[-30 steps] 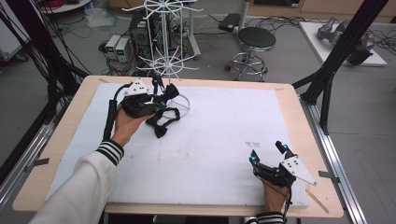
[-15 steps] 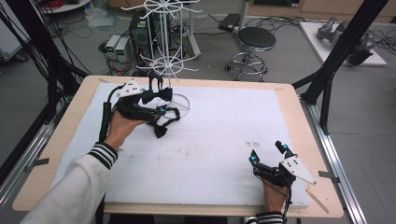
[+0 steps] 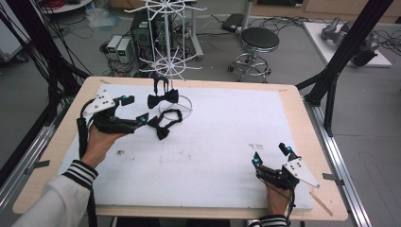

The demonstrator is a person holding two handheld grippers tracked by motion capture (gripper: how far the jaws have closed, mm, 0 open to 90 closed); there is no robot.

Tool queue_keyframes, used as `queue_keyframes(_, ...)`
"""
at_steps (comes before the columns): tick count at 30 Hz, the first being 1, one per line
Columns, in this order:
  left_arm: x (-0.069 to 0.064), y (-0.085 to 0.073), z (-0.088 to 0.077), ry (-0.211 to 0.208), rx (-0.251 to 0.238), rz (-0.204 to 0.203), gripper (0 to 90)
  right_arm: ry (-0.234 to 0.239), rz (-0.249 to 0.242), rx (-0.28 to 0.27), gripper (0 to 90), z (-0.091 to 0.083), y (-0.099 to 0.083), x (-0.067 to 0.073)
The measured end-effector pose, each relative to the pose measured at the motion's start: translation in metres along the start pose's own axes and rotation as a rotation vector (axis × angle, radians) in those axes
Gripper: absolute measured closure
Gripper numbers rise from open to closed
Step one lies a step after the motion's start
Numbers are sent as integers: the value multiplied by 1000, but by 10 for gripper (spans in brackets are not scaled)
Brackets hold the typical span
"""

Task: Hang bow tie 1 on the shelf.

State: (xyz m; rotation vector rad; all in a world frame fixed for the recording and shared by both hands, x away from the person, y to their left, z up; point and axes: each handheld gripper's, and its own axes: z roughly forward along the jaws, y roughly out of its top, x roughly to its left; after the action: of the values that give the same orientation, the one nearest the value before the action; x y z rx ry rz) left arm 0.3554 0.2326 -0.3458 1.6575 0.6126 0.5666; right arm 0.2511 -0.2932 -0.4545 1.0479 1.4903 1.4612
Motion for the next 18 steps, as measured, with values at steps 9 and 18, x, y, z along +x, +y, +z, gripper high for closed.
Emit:
queue_keyframes(9, 0, -19, -28, 31, -65, -40, 133, -3, 1, 0, 30, 0, 0, 0)
queue_keyframes(18, -4, -31, -55, 96, -108, -16, 132, -2, -2, -2, 30, 0, 0, 0)
